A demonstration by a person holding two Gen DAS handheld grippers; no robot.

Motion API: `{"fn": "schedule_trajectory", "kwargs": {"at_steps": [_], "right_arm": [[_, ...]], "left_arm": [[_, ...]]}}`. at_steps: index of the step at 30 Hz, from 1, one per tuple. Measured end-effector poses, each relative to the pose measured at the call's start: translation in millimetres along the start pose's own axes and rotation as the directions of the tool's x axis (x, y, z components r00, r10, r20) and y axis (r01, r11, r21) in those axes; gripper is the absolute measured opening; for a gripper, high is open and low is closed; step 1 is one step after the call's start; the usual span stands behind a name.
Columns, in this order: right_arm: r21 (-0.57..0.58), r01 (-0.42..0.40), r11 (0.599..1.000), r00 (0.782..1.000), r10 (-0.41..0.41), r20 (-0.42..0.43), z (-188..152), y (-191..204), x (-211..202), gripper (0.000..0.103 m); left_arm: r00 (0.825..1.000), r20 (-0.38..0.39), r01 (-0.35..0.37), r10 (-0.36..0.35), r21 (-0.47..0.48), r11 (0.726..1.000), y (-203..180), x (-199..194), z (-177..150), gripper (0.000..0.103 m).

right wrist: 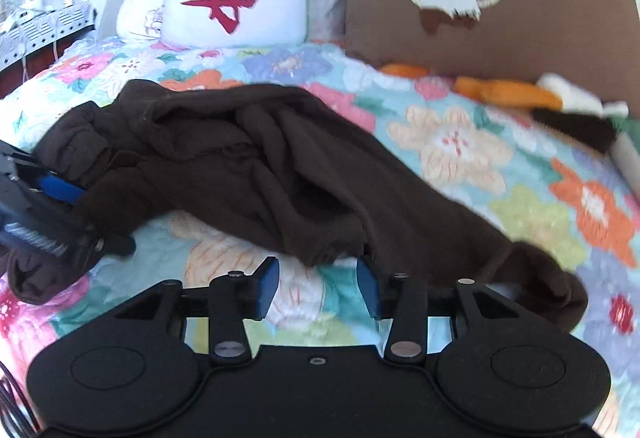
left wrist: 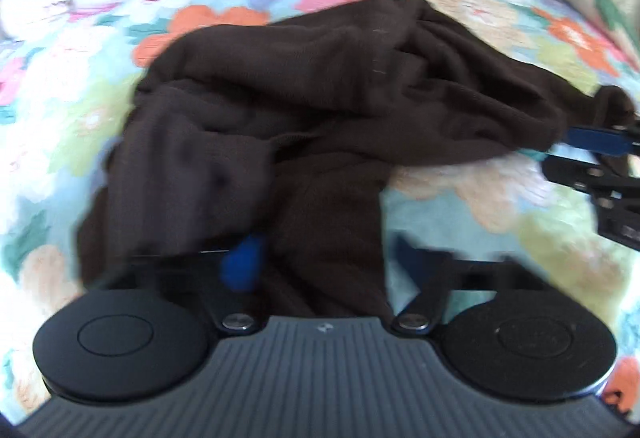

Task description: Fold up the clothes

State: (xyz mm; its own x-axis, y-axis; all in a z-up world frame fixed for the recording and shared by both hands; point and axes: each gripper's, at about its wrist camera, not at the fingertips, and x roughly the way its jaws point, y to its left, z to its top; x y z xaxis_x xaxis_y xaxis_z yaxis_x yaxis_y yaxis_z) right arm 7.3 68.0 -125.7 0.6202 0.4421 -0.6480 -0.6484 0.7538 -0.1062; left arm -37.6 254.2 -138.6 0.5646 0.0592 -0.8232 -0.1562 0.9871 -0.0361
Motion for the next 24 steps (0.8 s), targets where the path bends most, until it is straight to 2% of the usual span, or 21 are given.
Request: {"fn": "schedule_trajectory", "kwargs": {"at_steps": [3, 5, 6, 7, 10, 13, 16, 20, 22, 24], "right_arm": [[-0.057, -0.010, 0.998, 1.000, 0.011, 0.017, 5, 2, 10, 0.047], [-0.074, 0.005, 0.997, 1.000, -0.005, 0.005, 8, 2, 23, 0.046], [-0.068, 0.000, 0.998, 1.000, 0.000, -0.004, 10, 1, 28, 0.027], [-0.047, -0.023, 0.999, 1.000, 0.022, -0.018, 14, -3, 33, 0.014], [0.049, -0.107, 0.993, 0.994, 0.106, 0.021, 33, -21, 26, 0.013], [0.152, -0.177, 0.972, 0.982, 0.165, 0.090, 61, -48, 0, 0.012], [0.206, -0.218, 0.954, 0.972, 0.194, 0.130, 90, -73, -31, 0.011], [0.133, -0.150, 0.980, 0.985, 0.136, 0.108, 112, -82, -67, 0.011], [0.175, -0.149, 0.973, 0.988, 0.140, 0.064, 113, -91, -76, 0.011], [0.254, -0.171, 0.952, 0.984, 0.176, 0.005, 105, -103, -79, 0.011]], "left_arm": [[0.998, 0.002, 0.057, -0.057, -0.093, 0.994, 18, -6, 3, 0.020], [0.998, 0.040, 0.054, -0.049, -0.141, 0.989, 27, -15, 3, 0.020], [0.997, 0.063, 0.044, -0.035, -0.147, 0.988, 28, -21, 4, 0.020], [0.996, 0.081, 0.035, -0.023, -0.147, 0.989, 30, -26, 6, 0.019], [0.992, 0.128, 0.031, -0.010, -0.165, 0.986, 38, -44, 14, 0.018], [0.982, 0.186, 0.031, 0.003, -0.180, 0.983, 47, -71, 28, 0.018], [0.968, 0.251, 0.077, -0.025, -0.201, 0.977, 58, -103, 41, 0.018], [0.948, 0.300, 0.175, -0.106, -0.217, 0.960, 67, -138, 48, 0.018], [0.945, 0.301, 0.194, -0.126, -0.207, 0.959, 70, -151, 43, 0.018], [0.951, 0.268, 0.212, -0.154, -0.204, 0.956, 73, -155, 33, 0.018]]}}
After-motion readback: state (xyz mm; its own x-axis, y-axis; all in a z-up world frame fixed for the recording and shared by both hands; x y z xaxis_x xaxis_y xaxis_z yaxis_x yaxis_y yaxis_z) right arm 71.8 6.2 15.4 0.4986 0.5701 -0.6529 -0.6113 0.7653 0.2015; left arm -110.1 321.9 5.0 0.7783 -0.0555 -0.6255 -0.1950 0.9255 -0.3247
